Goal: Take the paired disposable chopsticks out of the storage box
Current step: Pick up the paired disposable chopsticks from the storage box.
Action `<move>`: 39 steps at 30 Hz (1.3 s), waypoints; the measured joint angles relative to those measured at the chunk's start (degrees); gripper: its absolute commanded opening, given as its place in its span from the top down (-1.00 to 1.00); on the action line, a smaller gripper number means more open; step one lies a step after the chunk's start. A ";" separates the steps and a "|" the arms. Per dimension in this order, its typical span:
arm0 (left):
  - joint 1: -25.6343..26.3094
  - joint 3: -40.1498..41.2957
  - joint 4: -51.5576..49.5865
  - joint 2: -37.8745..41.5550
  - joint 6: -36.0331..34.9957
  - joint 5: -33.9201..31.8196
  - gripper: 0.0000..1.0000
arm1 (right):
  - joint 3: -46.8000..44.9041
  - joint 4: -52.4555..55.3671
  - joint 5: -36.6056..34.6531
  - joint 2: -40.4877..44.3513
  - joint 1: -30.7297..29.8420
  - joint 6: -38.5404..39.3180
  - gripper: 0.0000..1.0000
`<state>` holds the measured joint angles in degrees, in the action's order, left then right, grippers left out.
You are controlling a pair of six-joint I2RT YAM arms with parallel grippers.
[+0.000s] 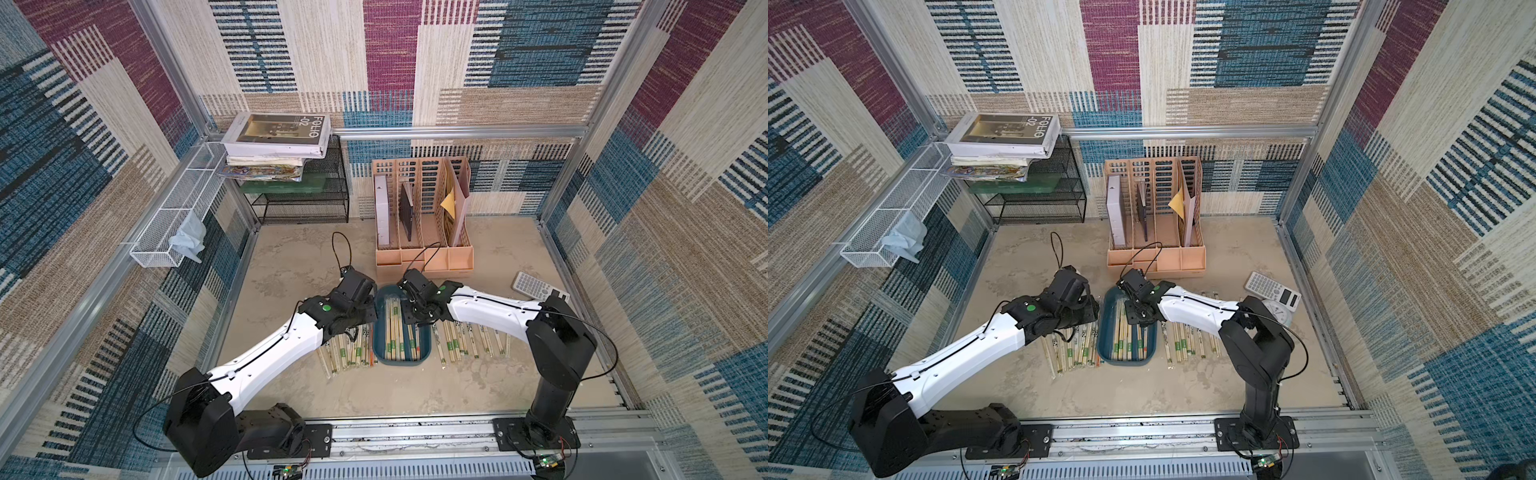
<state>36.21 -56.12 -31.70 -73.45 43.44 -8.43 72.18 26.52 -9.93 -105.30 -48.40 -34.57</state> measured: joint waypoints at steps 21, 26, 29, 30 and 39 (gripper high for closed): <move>-0.74 2.16 0.00 1.29 -0.22 -0.57 0.08 | 4.37 0.17 -0.52 -8.72 0.09 0.96 0.27; -0.79 2.25 0.02 1.84 -0.22 -0.57 0.08 | 4.39 -0.72 -0.83 -9.03 0.17 1.09 0.46; -0.83 2.34 0.07 1.88 -0.22 -0.57 0.08 | 4.39 -0.72 -0.85 -9.03 0.33 1.09 0.55; -0.83 2.34 0.04 1.88 -0.22 -0.55 0.08 | 4.42 -0.70 -0.87 -9.03 0.37 1.09 0.56; -0.83 2.34 0.15 1.84 -0.22 -0.31 0.08 | 4.39 -0.72 -0.63 -8.90 0.59 0.92 0.78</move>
<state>35.38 -53.78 -31.55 -71.61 43.22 -8.73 76.58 25.80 -10.57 -114.19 -47.81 -33.65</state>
